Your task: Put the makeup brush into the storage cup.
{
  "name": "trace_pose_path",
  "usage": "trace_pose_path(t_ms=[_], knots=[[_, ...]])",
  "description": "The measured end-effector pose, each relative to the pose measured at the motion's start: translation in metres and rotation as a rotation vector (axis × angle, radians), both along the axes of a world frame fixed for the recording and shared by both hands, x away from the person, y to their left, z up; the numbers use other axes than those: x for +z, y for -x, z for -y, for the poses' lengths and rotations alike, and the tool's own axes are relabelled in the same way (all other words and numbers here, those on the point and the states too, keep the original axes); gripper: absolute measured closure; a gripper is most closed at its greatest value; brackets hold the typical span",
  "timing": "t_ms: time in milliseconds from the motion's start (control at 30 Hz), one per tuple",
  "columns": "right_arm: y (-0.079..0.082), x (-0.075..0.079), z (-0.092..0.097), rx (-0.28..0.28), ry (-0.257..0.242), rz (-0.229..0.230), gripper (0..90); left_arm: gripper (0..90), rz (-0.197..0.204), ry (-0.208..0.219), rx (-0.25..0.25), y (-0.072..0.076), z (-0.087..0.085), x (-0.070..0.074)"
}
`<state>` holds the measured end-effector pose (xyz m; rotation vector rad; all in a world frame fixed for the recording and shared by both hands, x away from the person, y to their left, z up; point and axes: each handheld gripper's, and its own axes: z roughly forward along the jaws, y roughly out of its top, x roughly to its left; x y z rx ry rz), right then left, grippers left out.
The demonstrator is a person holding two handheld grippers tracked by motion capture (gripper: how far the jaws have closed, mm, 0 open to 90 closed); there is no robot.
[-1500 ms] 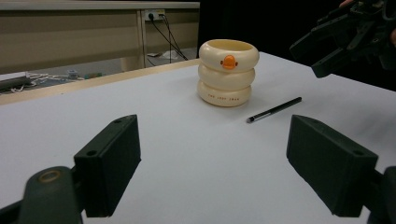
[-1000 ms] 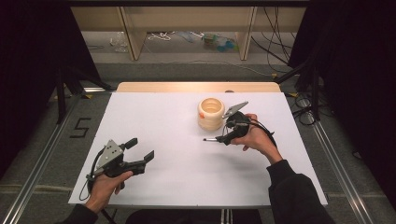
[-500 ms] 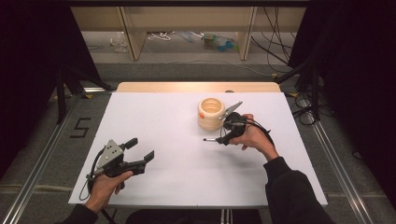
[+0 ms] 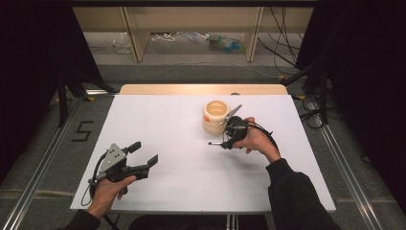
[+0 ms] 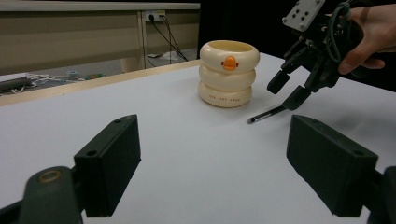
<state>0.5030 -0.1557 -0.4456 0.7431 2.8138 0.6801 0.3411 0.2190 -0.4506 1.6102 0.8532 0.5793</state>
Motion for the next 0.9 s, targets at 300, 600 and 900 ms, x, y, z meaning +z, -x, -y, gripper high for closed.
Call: trace_pose_path(t_ms=[300, 600, 900], knots=[[-0.0027, -0.0026, -0.0037, 0.001, 0.029, -0.021, 45.4, 17.6, -0.004, -0.003, 0.006, 0.0006, -0.0005, 0.0004], [-0.0065, -0.0074, -0.0035, 0.004, 0.051, -0.045, 50.5, 17.6, -0.004, -0.003, 0.006, 0.0006, -0.0005, 0.0004], [-0.0094, -0.0091, -0.0043, 0.007, 0.075, -0.05, 57.2, 17.6, -0.002, -0.002, 0.005, 0.0006, -0.0006, 0.0006]])
